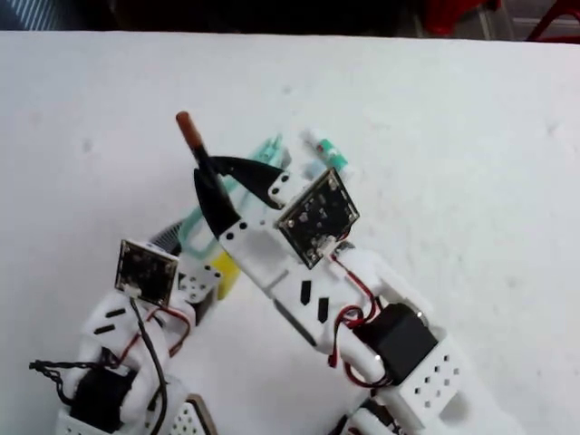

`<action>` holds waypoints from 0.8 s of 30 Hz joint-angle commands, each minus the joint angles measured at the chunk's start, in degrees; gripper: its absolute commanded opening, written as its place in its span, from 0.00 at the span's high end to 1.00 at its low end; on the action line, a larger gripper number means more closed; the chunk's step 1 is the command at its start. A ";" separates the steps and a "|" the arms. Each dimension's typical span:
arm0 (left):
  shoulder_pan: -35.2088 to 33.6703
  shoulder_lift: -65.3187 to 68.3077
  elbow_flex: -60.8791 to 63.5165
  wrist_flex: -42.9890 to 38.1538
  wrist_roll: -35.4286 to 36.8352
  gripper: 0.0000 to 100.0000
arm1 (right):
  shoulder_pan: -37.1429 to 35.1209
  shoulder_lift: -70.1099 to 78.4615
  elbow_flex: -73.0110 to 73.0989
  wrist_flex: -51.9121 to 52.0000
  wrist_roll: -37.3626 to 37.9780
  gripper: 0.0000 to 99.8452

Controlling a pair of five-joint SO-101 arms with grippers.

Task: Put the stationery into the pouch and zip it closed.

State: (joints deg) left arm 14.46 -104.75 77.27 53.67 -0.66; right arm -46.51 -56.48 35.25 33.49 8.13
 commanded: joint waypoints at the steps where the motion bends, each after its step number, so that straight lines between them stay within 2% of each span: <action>1: 0.04 -0.04 -0.53 -0.09 -0.26 0.76 | 0.48 0.13 -0.53 0.31 -0.26 0.98; 13: 0.04 -0.04 -0.44 -0.09 -0.26 0.76 | 0.57 0.13 -0.53 1.10 -0.26 0.98; 19: 0.04 -0.04 -0.44 -0.09 -0.26 0.76 | 0.57 0.13 -0.53 1.10 -0.44 0.85; 24: 0.04 -0.04 -0.44 -0.09 -0.26 0.76 | 0.57 0.13 -0.53 1.10 -0.44 0.86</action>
State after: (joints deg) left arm 14.46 -104.75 77.27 53.67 -0.66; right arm -46.51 -56.48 35.25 34.46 8.13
